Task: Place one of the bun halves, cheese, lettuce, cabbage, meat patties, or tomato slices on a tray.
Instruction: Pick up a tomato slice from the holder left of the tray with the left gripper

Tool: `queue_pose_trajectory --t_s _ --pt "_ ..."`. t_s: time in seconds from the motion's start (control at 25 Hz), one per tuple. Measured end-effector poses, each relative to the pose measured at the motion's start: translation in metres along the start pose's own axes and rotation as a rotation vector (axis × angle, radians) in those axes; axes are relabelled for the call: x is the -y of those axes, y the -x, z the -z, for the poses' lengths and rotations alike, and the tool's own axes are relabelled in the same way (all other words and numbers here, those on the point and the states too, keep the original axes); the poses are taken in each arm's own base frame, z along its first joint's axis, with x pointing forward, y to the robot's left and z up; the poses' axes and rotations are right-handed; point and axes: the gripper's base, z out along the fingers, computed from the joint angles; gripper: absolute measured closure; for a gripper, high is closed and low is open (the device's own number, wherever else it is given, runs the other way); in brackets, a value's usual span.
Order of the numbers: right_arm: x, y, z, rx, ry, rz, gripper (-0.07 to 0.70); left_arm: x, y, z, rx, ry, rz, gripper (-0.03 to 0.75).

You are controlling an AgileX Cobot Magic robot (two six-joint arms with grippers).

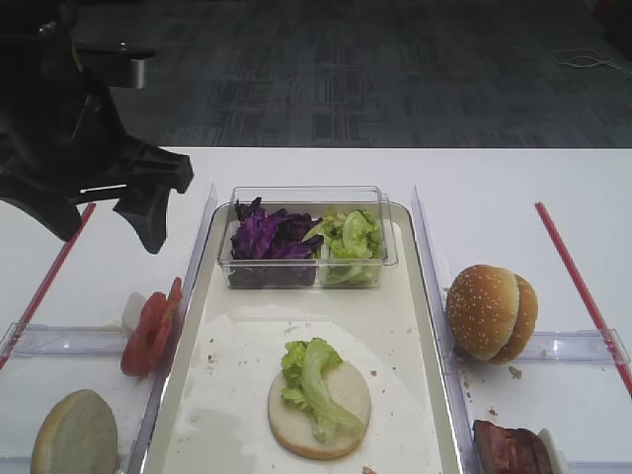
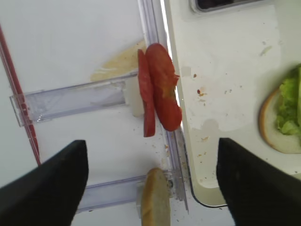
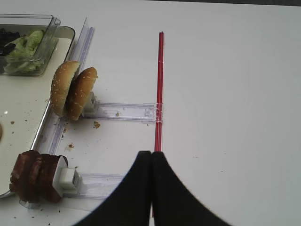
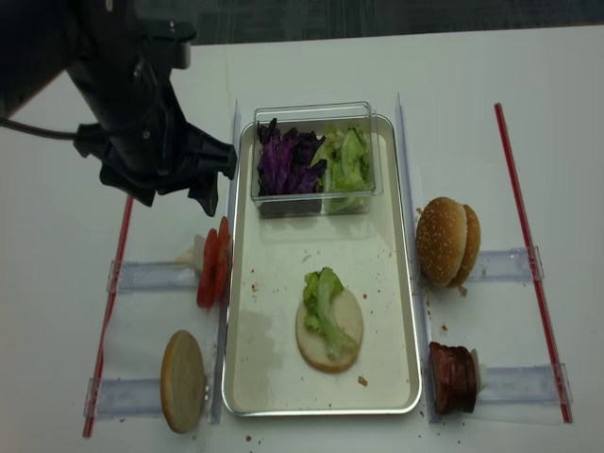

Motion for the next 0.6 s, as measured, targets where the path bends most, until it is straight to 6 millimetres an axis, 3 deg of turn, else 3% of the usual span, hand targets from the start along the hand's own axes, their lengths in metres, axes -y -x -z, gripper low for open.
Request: queue_pose_trajectory --t_s 0.16,0.6 --pt "0.0000 0.0000 0.0000 0.000 0.000 0.000 0.568 0.0102 -0.0018 0.0001 0.002 -0.012 -0.005 0.207" --pt "0.0000 0.0000 0.0000 0.000 0.000 0.000 0.568 0.0115 0.0008 -0.0078 -0.020 -0.007 -0.004 0.218"
